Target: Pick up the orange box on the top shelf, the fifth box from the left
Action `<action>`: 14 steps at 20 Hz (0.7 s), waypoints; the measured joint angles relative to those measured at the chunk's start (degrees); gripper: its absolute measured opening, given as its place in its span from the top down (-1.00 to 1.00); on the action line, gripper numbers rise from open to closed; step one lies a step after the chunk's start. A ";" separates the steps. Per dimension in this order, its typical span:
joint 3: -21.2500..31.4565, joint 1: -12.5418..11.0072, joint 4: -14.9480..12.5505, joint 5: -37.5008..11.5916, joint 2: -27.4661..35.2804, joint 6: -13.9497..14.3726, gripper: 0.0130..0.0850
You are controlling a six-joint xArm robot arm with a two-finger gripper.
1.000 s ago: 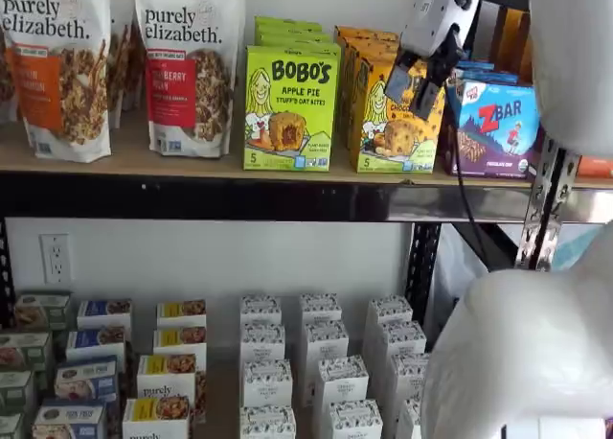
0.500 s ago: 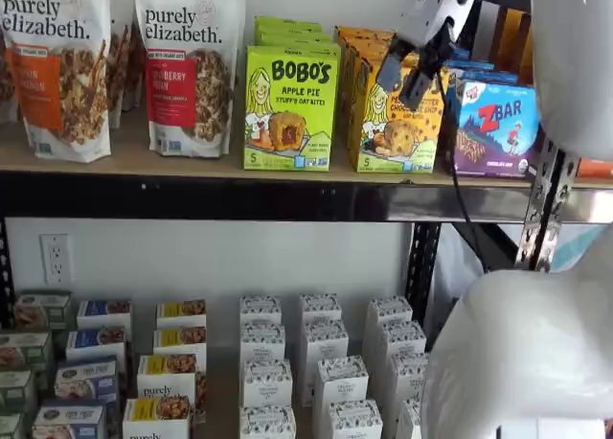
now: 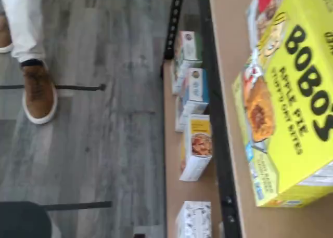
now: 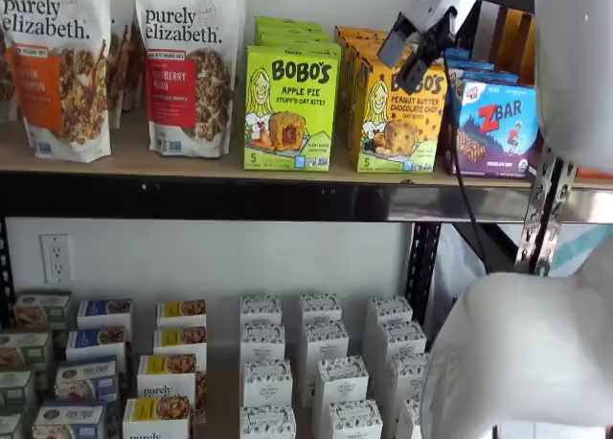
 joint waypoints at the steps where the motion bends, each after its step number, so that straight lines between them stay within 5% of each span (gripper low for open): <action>1: 0.14 -0.24 0.32 -0.72 -0.12 -0.14 -1.00; 14: -2.09 -2.81 1.71 -8.98 4.18 -3.37 -1.00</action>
